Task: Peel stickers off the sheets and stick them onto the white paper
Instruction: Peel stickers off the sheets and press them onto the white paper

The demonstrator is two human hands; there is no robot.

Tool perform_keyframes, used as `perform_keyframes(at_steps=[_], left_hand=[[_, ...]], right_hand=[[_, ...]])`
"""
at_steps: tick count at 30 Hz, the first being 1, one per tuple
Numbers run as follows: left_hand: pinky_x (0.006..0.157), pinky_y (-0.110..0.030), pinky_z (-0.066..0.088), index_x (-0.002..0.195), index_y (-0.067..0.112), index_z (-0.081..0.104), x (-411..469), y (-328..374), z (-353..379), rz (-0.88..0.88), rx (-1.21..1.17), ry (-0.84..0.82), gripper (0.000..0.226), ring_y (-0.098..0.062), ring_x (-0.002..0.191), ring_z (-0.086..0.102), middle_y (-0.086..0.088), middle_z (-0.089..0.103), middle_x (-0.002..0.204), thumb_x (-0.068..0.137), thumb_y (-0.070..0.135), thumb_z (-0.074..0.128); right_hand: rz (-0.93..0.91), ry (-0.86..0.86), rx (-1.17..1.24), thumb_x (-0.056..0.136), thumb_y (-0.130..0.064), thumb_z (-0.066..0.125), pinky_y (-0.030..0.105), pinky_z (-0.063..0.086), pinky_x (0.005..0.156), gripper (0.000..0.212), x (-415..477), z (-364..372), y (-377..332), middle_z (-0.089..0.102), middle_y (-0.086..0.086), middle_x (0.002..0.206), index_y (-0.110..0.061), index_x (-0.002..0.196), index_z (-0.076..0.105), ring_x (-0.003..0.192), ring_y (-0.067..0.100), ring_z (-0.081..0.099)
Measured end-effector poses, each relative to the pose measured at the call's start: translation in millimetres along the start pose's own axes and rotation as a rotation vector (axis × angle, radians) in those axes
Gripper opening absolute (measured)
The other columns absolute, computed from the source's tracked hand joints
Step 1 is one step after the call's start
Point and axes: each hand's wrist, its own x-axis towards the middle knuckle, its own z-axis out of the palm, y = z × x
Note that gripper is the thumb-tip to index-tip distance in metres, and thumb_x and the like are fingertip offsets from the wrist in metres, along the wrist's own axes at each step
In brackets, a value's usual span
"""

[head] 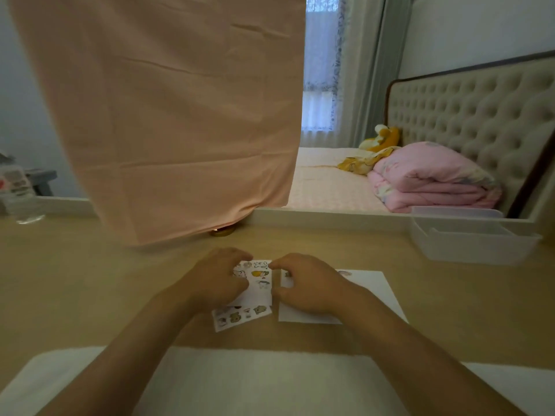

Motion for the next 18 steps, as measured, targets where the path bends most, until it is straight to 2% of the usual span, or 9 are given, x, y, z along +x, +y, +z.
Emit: perform_keyframes(at_steps=[3, 5, 9, 13, 15, 18], left_hand=[[0.121, -0.036, 0.02, 0.156, 0.03, 0.028, -6.8, -15.4, 9.1, 0.047, 0.215, -0.102, 0.072, -0.015, 0.148, 0.022, 0.007, 0.024, 0.163, 0.092, 0.045, 0.059], [0.123, -0.035, 0.015, 0.157, 0.031, 0.026, -7.6, -23.7, 17.4, 0.099, 0.265, -0.094, 0.077, -0.013, 0.15, 0.017, 0.007, 0.021, 0.165, 0.091, 0.057, 0.056], [0.115, -0.032, 0.026, 0.146, 0.036, 0.045, -3.6, -35.8, 21.4, 0.17, 0.258, 0.007, 0.086, -0.009, 0.138, 0.035, 0.012, 0.043, 0.151, 0.072, 0.08, 0.041], [0.101, -0.032, 0.039, 0.132, 0.037, 0.06, -0.9, -42.4, 19.4, 0.214, 0.227, 0.164, 0.071, -0.007, 0.116, 0.051, 0.017, 0.061, 0.131, 0.076, 0.079, 0.046], [0.095, -0.031, 0.04, 0.129, 0.037, 0.062, -2.7, -37.5, 18.3, 0.222, 0.242, 0.279, 0.062, -0.007, 0.109, 0.054, 0.017, 0.064, 0.123, 0.081, 0.075, 0.051], [0.091, -0.03, 0.039, 0.126, 0.037, 0.064, -5.6, -28.5, 19.1, 0.228, 0.204, 0.384, 0.053, -0.008, 0.109, 0.055, 0.018, 0.065, 0.121, 0.086, 0.07, 0.055]], right_hand=[[-0.009, -0.038, -0.018, 0.093, -0.046, 0.061, 0.04, 0.029, 0.119, 0.064, 2.8, 7.6, -7.3, 0.041, -0.006, 0.157, -0.03, 0.152, 0.041, 0.142, 0.017, 0.037], [-0.017, -0.037, -0.018, 0.094, -0.045, 0.06, 0.039, 0.025, 0.121, 0.062, 2.0, 10.4, -8.4, 0.04, -0.007, 0.158, -0.032, 0.152, 0.04, 0.144, 0.015, 0.035], [-0.052, 0.018, -0.005, 0.093, -0.041, 0.063, 0.036, 0.029, 0.118, 0.055, 3.0, 16.8, -4.5, 0.05, -0.009, 0.15, -0.034, 0.146, 0.049, 0.138, 0.012, 0.042], [-0.057, 0.13, 0.076, 0.091, -0.044, 0.065, 0.035, 0.035, 0.114, 0.054, 2.9, 19.5, -2.3, 0.049, -0.011, 0.146, -0.036, 0.143, 0.052, 0.133, 0.01, 0.043], [0.003, 0.219, 0.198, 0.093, -0.047, 0.062, 0.03, 0.044, 0.1, 0.048, 5.5, 19.1, -3.9, 0.056, -0.012, 0.13, -0.038, 0.14, 0.054, 0.116, 0.007, 0.052], [0.13, 0.293, 0.501, 0.094, -0.041, 0.064, 0.024, 0.046, 0.076, 0.035, 12.4, 19.0, -10.7, 0.064, -0.009, 0.089, -0.035, 0.129, 0.062, 0.085, 0.008, 0.062]])
